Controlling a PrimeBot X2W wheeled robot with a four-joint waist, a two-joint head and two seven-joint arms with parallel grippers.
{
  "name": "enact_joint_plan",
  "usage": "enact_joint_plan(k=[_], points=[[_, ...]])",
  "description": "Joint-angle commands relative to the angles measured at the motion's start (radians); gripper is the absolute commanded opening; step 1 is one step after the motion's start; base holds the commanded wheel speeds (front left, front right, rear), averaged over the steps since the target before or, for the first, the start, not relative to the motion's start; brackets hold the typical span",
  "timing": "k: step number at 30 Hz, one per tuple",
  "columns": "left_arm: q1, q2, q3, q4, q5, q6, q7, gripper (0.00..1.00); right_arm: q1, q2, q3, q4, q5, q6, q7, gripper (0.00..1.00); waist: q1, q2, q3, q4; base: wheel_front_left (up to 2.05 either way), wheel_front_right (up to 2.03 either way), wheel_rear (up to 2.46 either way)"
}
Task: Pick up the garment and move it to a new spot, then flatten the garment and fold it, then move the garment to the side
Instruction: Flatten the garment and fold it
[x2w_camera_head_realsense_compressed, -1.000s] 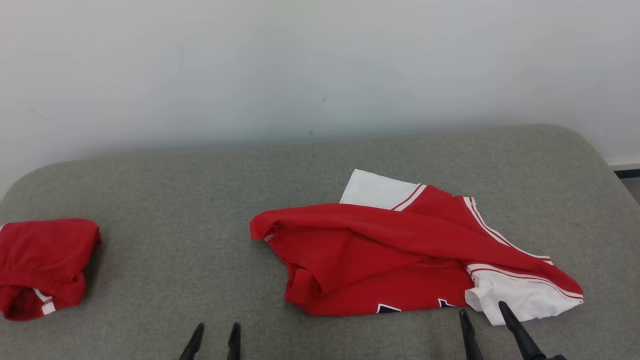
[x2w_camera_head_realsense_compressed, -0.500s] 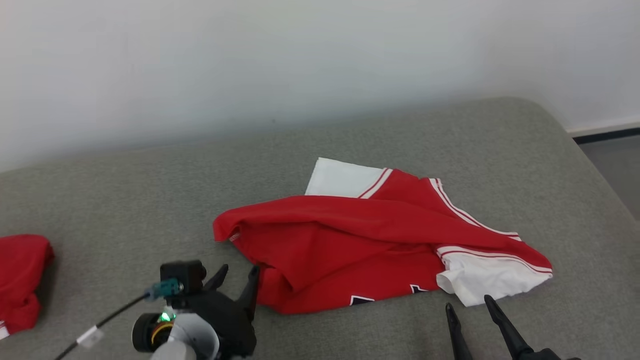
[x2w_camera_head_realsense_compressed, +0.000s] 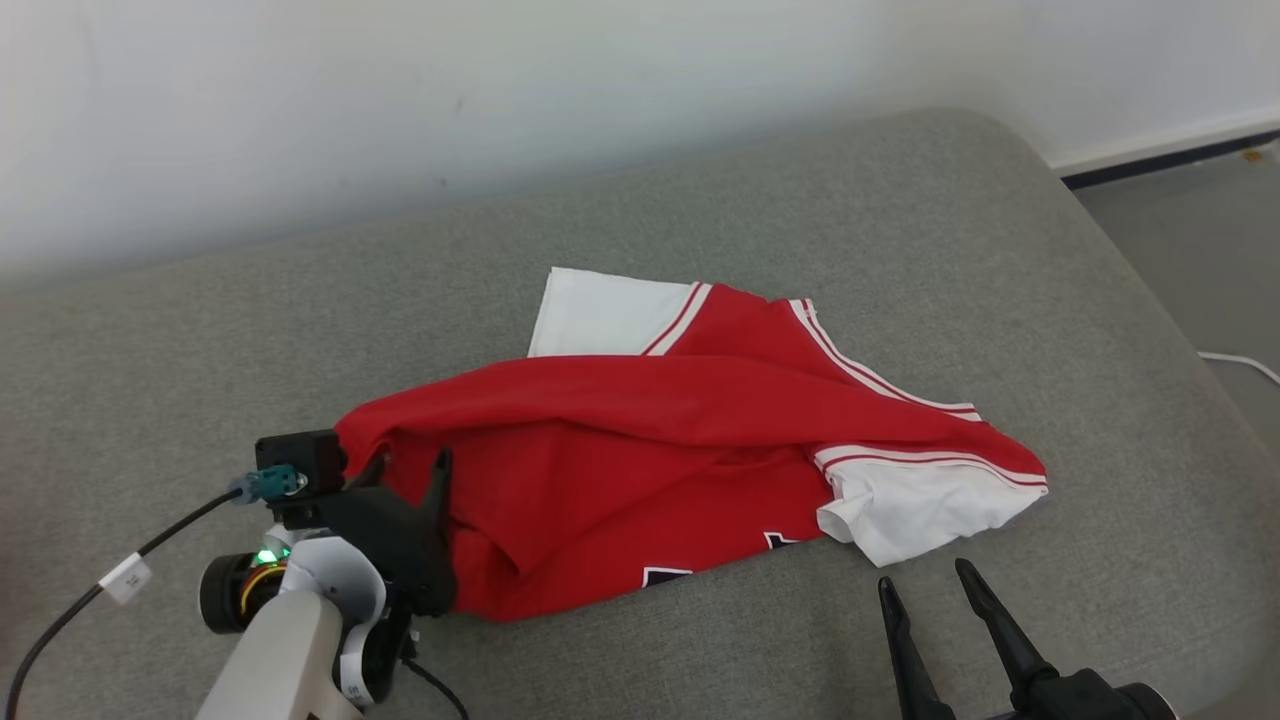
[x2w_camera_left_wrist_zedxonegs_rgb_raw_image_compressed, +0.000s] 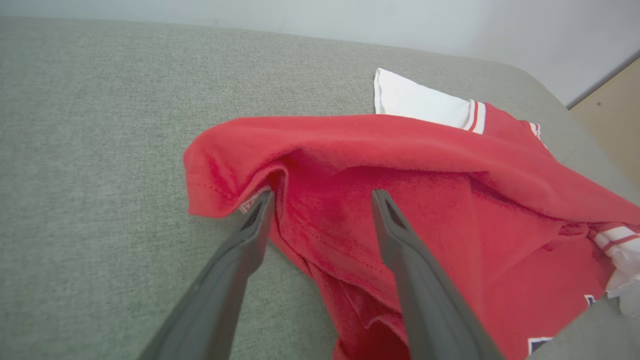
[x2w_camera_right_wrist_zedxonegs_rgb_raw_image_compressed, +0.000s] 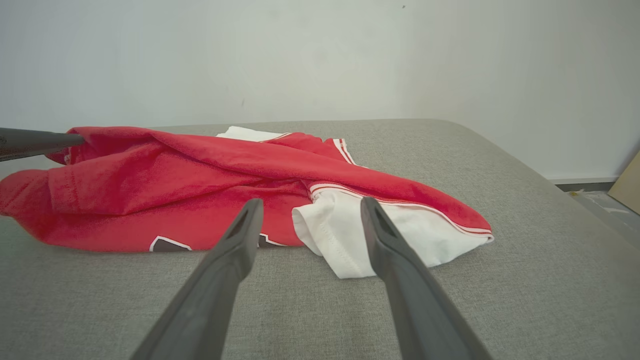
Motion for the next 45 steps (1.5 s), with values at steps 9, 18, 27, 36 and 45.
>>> enact_joint_plan(k=[9,18,27,36,45], points=[[-0.046,0.023,0.007,0.031,0.023,0.023,-0.056,0.0,-0.022,0.002,0.0,0.003,0.007,-0.002,-0.006,1.0,-0.0001,-0.0001,0.046,-0.023,0.0,0.0,0.0],[-0.081,0.017,0.046,-0.045,-0.003,0.02,-0.173,0.0,-0.019,0.002,-0.012,-0.013,0.014,-0.002,-0.006,1.0,-0.0001,-0.0001,0.051,0.003,0.0,0.0,0.0],[-0.107,0.015,0.066,-0.259,-0.022,0.035,-0.197,0.0,-0.019,0.002,-0.009,-0.014,0.01,-0.002,-0.006,1.0,-0.0001,-0.0001,0.03,0.045,0.0,0.0,0.0],[-0.085,0.026,0.046,-0.452,-0.002,0.071,-0.151,0.0,-0.01,0.002,-0.013,-0.013,0.01,-0.002,-0.005,1.0,-0.0001,-0.0001,0.014,0.069,0.0,0.0,0.0],[-0.048,0.034,0.028,-0.55,0.016,0.116,-0.1,0.0,-0.019,0.002,-0.007,-0.022,0.021,-0.002,-0.005,1.0,-0.0001,-0.0001,0.041,0.071,0.0,0.0,0.0]])
